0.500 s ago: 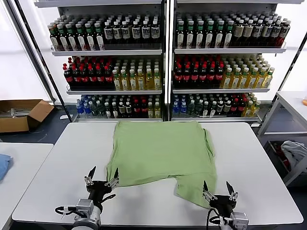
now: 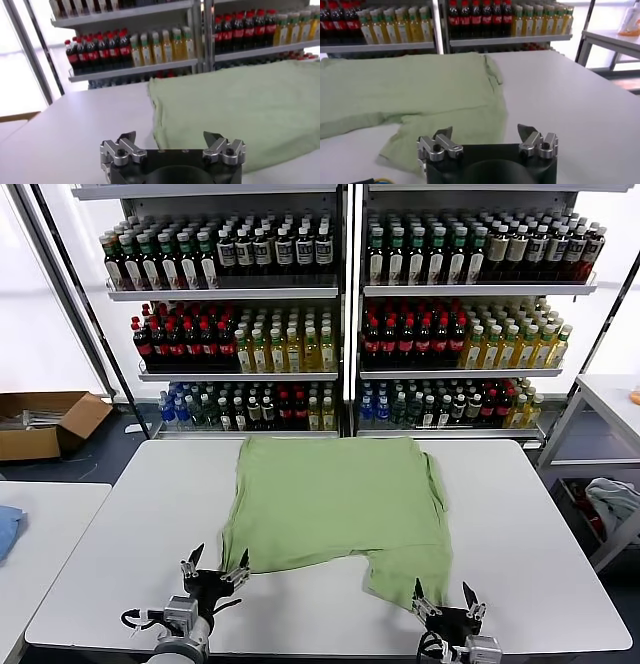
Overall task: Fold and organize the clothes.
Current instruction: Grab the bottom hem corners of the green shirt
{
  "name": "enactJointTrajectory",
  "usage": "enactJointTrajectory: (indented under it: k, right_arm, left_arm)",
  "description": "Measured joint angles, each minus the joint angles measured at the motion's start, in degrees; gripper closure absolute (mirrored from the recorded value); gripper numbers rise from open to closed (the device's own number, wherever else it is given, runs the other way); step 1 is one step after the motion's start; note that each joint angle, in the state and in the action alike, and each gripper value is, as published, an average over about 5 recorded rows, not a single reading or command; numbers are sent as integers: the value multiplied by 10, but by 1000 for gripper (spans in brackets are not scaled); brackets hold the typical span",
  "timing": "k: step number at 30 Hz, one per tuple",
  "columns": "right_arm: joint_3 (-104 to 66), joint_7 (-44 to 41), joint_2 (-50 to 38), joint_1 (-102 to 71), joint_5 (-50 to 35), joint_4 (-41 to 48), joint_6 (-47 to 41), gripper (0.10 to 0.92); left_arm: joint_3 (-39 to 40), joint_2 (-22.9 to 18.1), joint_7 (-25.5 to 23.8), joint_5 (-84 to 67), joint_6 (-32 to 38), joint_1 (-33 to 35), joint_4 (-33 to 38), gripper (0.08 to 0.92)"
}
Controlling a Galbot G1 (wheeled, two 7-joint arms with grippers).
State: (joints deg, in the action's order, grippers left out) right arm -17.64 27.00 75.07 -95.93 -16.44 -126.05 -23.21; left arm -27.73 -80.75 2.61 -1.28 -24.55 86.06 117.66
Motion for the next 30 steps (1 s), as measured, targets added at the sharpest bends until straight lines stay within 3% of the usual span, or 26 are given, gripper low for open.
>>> enactJointTrajectory:
  k: [18,21,30]
  right_arm:
    - [13,16,4,-4,7,23,3,211]
    - [13,17,6,-3,7,26,7,267]
    - [6,20,6,1,1,29,11,526]
  left_arm:
    - [-1,-1,-2,-3,-7,0,-36,178]
    - [-1,-1,-2,-4,-6,1,-40,216]
    - [3,-2,-5,-5,-6,4,-46,467]
